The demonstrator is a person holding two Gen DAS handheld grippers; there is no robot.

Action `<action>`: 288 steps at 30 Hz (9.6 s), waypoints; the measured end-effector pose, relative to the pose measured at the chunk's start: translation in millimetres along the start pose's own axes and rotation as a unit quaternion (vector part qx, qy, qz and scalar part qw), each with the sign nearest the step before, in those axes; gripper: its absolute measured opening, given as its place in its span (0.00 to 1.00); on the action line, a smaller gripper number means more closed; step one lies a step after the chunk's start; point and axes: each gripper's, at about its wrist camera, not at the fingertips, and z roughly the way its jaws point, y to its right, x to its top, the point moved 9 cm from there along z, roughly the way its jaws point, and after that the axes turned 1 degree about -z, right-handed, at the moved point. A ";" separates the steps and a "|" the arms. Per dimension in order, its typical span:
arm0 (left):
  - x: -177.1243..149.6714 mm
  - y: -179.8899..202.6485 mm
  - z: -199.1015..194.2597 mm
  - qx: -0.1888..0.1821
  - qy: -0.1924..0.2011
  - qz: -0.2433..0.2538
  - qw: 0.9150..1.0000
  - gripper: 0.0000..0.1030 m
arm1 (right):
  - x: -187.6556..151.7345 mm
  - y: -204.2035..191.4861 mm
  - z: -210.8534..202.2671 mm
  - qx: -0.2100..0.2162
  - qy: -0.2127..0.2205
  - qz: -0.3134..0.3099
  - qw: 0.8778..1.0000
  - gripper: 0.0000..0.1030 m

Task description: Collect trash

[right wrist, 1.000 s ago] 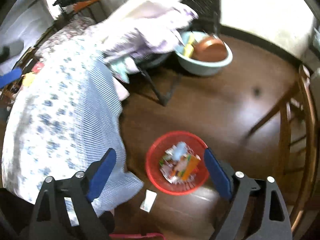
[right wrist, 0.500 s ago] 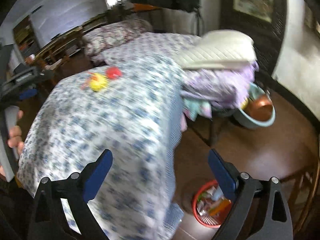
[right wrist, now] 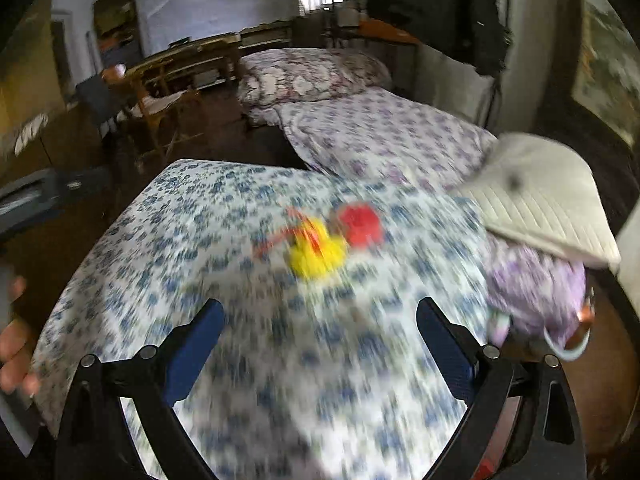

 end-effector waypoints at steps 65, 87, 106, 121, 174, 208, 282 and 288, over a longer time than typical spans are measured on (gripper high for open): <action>-58.8 219.0 159.0 -0.090 -0.082 0.200 0.972 0.55 | -76.7 93.4 -47.0 0.023 -0.001 0.202 0.979 0.32; -60.2 228.5 37.3 -0.148 -0.022 0.204 0.967 0.54 | -93.0 112.2 -104.2 0.006 0.034 0.213 0.977 0.32; -292.5 402.6 -82.1 -0.273 -0.118 0.392 0.870 0.55 | -294.3 260.3 -184.1 -0.122 -0.013 0.322 0.939 0.32; -424.1 455.3 -57.3 -0.268 -0.200 0.445 0.831 0.55 | -390.2 313.6 -145.0 -0.123 -0.052 0.365 0.922 0.32; -503.0 449.5 13.7 -0.214 -0.287 0.469 0.808 0.55 | -541.4 317.4 -45.7 -0.086 -0.175 0.429 0.882 0.65; -452.5 459.2 -20.2 -0.255 -0.231 0.438 0.830 0.75 | -500.2 316.0 -75.3 -0.100 -0.152 0.396 0.900 0.65; -425.2 364.9 -164.4 -0.218 -0.166 0.358 0.892 0.93 | -490.7 280.6 -219.2 -0.226 -0.131 0.377 0.889 0.94; -424.3 365.1 -162.3 -0.212 -0.162 0.362 0.893 0.93 | -481.8 275.6 -215.9 -0.214 -0.124 0.366 0.897 0.94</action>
